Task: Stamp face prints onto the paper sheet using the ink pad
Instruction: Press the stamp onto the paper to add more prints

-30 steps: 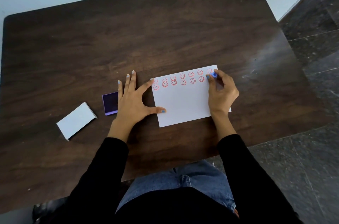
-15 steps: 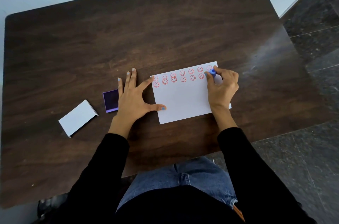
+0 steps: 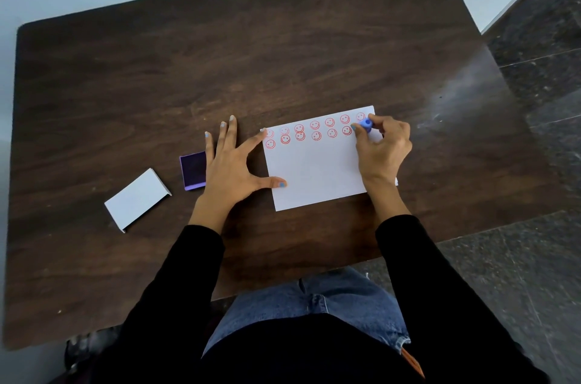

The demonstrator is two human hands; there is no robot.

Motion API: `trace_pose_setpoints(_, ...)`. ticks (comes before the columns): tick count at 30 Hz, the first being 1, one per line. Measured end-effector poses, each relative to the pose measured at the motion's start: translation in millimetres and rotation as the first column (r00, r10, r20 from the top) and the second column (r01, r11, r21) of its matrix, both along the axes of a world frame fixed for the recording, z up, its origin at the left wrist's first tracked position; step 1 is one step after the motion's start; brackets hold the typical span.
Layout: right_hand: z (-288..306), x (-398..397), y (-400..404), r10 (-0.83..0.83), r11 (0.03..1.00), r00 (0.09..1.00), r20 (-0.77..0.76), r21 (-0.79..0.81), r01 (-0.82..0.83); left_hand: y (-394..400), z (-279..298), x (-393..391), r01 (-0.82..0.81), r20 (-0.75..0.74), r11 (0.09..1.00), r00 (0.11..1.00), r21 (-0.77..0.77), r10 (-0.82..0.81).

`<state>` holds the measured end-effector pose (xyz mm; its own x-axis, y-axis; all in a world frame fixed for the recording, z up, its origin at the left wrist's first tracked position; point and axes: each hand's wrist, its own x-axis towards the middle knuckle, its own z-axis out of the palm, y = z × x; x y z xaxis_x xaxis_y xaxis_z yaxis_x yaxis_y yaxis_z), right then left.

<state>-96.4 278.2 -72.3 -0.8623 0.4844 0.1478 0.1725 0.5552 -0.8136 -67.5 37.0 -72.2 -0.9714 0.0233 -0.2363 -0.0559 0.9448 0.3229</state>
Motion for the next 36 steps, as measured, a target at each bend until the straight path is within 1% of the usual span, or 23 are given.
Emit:
trace_pose_setpoints(11,2.7,-1.1,0.0,-0.018,1.0,0.999,0.026,0.015,0.018,-1.0,0.2,-0.1,0.005,0.002,1.0,1.0,-0.002,-0.005)
trace_pose_setpoints(16,5.6,-1.4,0.1,0.011,0.999,0.996,0.091,0.035,-0.015,-0.3,1.0,0.0,0.013,0.003,1.0,1.0,0.004,-0.013)
trace_pose_setpoints(17,7.2,-1.7,0.4,-0.002,1.0,0.994,0.109,0.014,0.0,-0.4,1.2,-0.4,0.014,0.003,1.0,1.0,0.003,-0.014)
trace_pose_setpoints(18,9.4,-1.8,2.0,-0.053,0.998,0.993,0.107,-0.041,0.057,-0.5,1.7,-0.5,0.015,0.007,1.0,1.0,-0.002,-0.015)
trace_pose_setpoints(19,13.0,-1.6,5.0,-0.153,0.976,0.985,0.083,-0.144,0.164,-0.4,2.2,-0.6,0.02,0.016,1.0,1.0,-0.011,-0.02)
trace_pose_setpoints(20,18.2,-1.9,8.9,-0.283,0.915,0.958,0.053,-0.285,0.286,-0.4,2.6,-0.5,0.024,0.02,0.999,1.0,-0.022,-0.024)
trace_pose_setpoints(21,24.3,-3.1,13.7,-0.405,0.823,0.914,0.036,-0.421,0.381,-0.4,3.4,-0.6,0.03,0.023,0.999,0.999,-0.035,-0.029)
trace_pose_setpoints(22,29.6,-4.1,20.1,-0.498,0.73,0.867,0.036,-0.521,0.441,-0.2,4.8,-0.5,0.037,0.03,0.998,0.999,-0.047,-0.036)
trace_pose_setpoints(24,40.0,-9.0,33.6,-0.596,0.594,0.801,0.061,-0.637,0.491,-0.6,8.5,-1.8,0.038,0.032,0.998,0.999,-0.06,-0.036)
trace_pose_setpoints(26,49.7,-13.1,43.4,-0.62,0.503,0.779,0.094,-0.714,0.487,-3.0,13.9,-2.9,-0.001,0.012,0.999,1.0,-0.044,0.001)
trace_pose_setpoints(29,55.9,-13.3,53.6,-0.619,0.417,0.78,0.084,-0.807,0.418,-11.0,21.3,1.1,-0.047,-0.04,0.999,0.998,0.026,0.048)
trace_pose_setpoints(32,56.6,-10.9,61.1,-0.617,0.377,0.781,0.1,-0.833,0.405,-19.7,25.8,12.6,-0.059,-0.001,0.996,0.998,0.062,0.059)
trace_pose_setpoints(36,50.8,-10.6,71.1,-0.623,0.345,0.764,0.167,-0.818,0.461,-23.1,25.8,25.6,-0.082,0.029,0.994,0.996,0.066,0.081)
